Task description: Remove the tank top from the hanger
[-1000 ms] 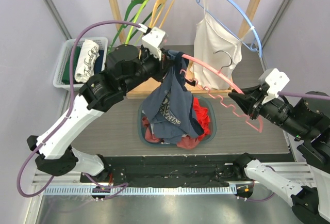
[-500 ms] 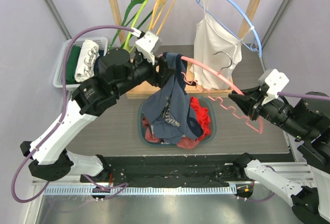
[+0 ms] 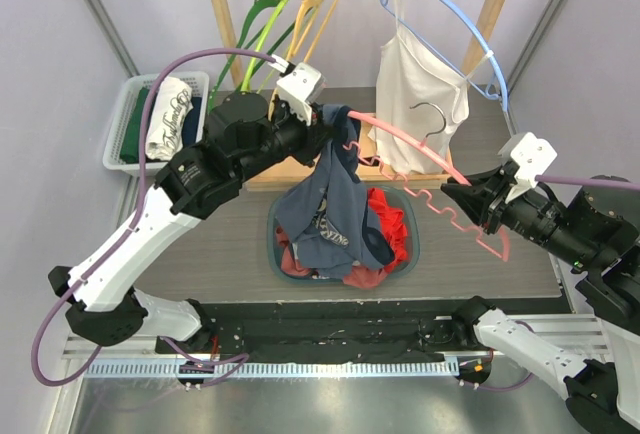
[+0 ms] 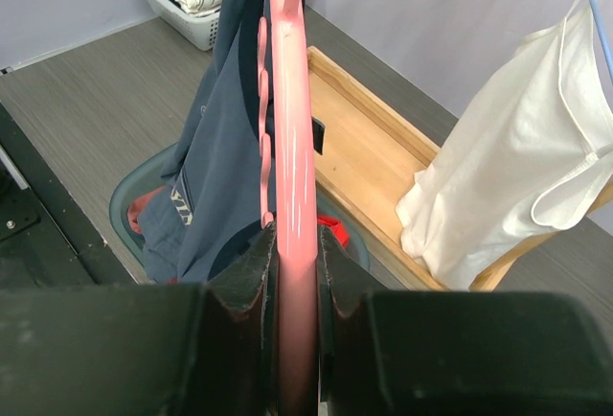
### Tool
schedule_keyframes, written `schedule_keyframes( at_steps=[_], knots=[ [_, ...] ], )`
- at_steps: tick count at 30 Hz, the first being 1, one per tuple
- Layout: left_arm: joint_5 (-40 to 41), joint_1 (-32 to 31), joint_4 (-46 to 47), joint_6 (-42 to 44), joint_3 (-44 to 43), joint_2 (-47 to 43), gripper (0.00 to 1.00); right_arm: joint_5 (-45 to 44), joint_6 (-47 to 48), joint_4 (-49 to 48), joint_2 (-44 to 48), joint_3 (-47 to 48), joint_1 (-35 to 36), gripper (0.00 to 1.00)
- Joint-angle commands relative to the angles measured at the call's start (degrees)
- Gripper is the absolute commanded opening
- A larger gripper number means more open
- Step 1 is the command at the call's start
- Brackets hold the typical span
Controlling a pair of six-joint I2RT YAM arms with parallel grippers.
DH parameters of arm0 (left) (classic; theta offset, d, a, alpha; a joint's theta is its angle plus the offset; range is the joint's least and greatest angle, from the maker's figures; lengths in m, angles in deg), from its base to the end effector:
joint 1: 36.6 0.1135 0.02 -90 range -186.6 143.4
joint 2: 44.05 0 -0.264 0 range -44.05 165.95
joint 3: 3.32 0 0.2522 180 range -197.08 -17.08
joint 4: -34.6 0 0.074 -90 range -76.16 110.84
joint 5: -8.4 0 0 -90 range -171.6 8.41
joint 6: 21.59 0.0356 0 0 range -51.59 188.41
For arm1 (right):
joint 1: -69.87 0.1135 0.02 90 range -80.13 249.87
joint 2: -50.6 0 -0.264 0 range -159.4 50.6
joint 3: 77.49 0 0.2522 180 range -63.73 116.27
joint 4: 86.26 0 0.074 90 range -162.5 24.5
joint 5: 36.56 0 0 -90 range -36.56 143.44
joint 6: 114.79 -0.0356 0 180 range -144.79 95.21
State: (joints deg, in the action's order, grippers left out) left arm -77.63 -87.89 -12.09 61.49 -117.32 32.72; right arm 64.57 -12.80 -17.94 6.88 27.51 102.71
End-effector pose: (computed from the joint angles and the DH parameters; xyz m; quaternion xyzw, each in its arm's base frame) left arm 0.1698 -0.2079 0.5051 0.2672 0.7146 -0.2911 0.5773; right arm 0.0454 0.0375 0.5038 -0.3437 0.6648 0.1907 0.6352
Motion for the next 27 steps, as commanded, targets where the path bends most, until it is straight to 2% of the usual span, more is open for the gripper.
schedule_keyframes(
  at_steps=[1,3,8,13,21,27],
  knots=[
    [-0.8,-0.39,3.31,1.03,-2.14,-1.01,0.04,0.29,-0.65,-5.7,0.75,0.96,0.21,0.01],
    [-1.06,-0.22,2.87,1.2,-3.81,-1.27,0.0,-0.41,-0.48,-5.7,1.18,0.26,0.21,0.01],
    [-2.39,1.1,2.25,3.31,-11.35,-1.1,0.0,-1.46,-0.3,-5.08,2.24,-1.15,0.21,0.01],
    [0.33,1.19,2.16,8.13,-19.09,1.35,0.0,-2.96,-0.65,-4.12,4.43,-2.12,0.12,0.01],
    [3.06,1.28,4.01,11.14,-25.25,4.96,0.0,-7.26,-5.48,0.89,12.86,-0.01,0.21,0.01],
    [-3.42,1.36,1.64,8.68,-26.67,5.85,0.0,-10.87,-6.63,3.35,16.75,1.57,0.12,0.01]
  ],
)
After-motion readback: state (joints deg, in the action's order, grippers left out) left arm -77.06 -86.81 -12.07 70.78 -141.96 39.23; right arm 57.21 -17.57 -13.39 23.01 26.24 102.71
